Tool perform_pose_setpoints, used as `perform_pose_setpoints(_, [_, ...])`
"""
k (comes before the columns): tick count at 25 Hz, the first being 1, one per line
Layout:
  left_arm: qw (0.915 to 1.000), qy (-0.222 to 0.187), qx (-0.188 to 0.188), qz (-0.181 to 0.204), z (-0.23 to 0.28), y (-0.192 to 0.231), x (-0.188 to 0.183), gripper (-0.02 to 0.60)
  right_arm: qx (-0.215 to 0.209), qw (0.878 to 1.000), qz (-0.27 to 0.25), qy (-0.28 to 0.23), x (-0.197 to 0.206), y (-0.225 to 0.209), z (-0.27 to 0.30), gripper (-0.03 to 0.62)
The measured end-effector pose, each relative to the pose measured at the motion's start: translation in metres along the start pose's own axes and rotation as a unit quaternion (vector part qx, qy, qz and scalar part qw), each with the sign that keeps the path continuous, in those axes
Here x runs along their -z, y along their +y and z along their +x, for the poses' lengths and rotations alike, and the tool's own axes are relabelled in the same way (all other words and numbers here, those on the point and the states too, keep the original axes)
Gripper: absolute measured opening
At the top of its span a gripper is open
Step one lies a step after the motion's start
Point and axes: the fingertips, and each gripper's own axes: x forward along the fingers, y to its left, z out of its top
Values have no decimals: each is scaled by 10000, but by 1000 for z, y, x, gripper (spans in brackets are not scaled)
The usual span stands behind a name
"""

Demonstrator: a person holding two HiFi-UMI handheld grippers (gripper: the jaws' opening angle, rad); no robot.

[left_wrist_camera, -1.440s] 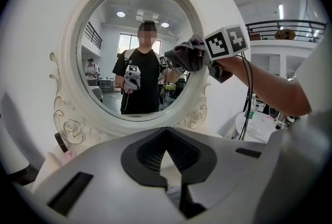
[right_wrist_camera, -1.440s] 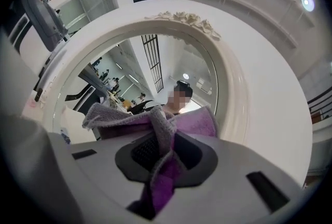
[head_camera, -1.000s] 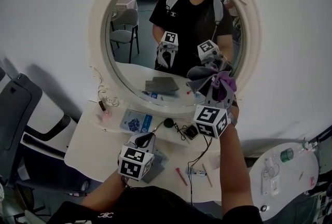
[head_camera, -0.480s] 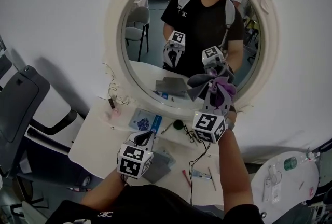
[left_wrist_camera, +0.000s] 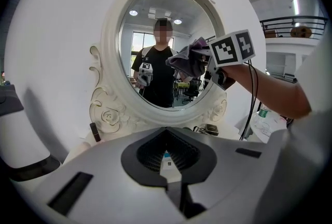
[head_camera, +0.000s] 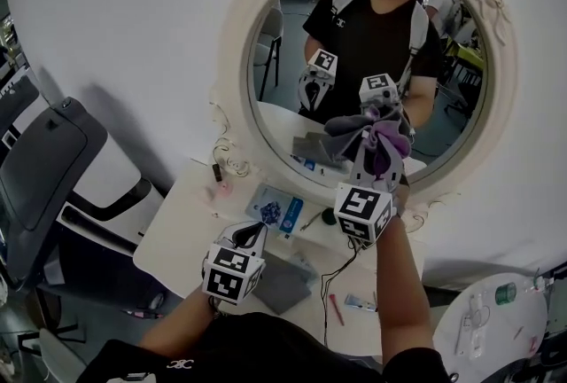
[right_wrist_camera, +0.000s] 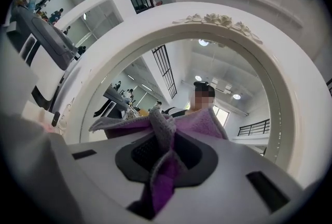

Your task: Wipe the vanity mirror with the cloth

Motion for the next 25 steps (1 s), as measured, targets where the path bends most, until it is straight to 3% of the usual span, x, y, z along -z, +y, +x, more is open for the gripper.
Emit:
perform_pose_setpoints(13, [9998,-142,-116,-86,-18,73,-1,5,-343,9988,-344,-61,-45,89,29,54])
perform_pose_setpoints(25, [9995,-132,-194,-192,-28,109,10,5,-1056,9934,-455,15,-69,178,52,54])
